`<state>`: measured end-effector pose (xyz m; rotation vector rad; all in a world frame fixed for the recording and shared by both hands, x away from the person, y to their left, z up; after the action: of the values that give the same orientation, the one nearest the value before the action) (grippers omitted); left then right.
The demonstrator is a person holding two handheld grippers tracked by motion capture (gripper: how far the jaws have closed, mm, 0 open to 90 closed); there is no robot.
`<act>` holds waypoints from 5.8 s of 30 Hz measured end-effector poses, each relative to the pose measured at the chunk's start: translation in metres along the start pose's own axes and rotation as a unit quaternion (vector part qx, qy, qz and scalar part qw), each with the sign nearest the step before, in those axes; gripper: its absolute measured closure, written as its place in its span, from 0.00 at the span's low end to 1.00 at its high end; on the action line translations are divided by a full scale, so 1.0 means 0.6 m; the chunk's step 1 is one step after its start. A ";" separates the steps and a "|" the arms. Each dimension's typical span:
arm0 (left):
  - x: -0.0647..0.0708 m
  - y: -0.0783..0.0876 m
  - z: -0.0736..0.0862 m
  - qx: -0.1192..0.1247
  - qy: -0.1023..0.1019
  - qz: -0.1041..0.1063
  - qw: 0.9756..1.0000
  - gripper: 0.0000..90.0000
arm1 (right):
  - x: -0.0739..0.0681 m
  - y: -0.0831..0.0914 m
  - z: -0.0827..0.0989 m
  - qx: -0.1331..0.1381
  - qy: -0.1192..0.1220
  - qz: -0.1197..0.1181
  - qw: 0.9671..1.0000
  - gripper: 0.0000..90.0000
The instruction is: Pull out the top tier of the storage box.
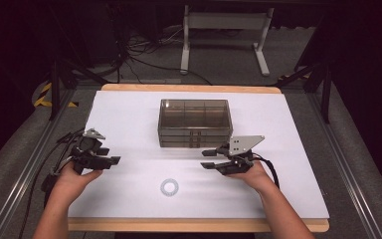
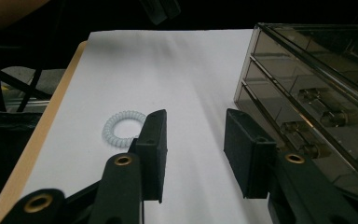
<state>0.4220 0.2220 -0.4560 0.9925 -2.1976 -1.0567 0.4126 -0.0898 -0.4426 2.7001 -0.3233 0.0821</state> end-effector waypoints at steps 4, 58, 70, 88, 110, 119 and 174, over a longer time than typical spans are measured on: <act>-0.001 0.002 -0.001 0.003 -0.001 -0.002 1.000 0.50 | 0.001 0.003 0.002 0.029 0.088 0.031 0.995 0.67; -0.005 -0.002 -0.006 0.002 -0.002 0.003 1.000 0.52 | 0.001 -0.034 0.027 -0.082 0.332 0.245 0.907 0.78; -0.002 -0.006 -0.013 0.003 -0.002 0.008 1.000 0.52 | 0.005 -0.036 0.033 -0.150 0.358 0.290 0.875 0.80; -0.006 0.001 -0.012 0.013 0.004 0.009 1.000 0.52 | 0.018 -0.052 0.033 -0.247 0.434 0.376 0.780 0.81; -0.006 0.008 -0.013 0.019 0.006 0.009 1.000 0.52 | 0.023 -0.090 0.017 -0.262 0.468 0.465 0.705 0.87; -0.006 0.011 -0.013 0.021 0.008 0.008 1.000 0.52 | 0.030 -0.093 0.015 -0.282 0.481 0.486 0.673 0.87; -0.005 0.012 -0.013 0.025 0.010 0.018 0.999 0.52 | 0.077 -0.112 -0.003 -0.305 0.464 0.503 0.663 0.90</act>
<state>0.4265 0.2238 -0.4459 0.9758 -2.2272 -0.9769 0.4734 -0.0393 -0.4629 1.2411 -1.1665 1.3192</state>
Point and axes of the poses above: each handheld gripper's, and its own axes: y roughly backward along the jaws, z roughly out of its underside, x roughly to its right, the point moved 10 cm from there along -y, roughly forward along the jaws, and after that the axes turned 2 degrees about z, right-handed, at the moved point
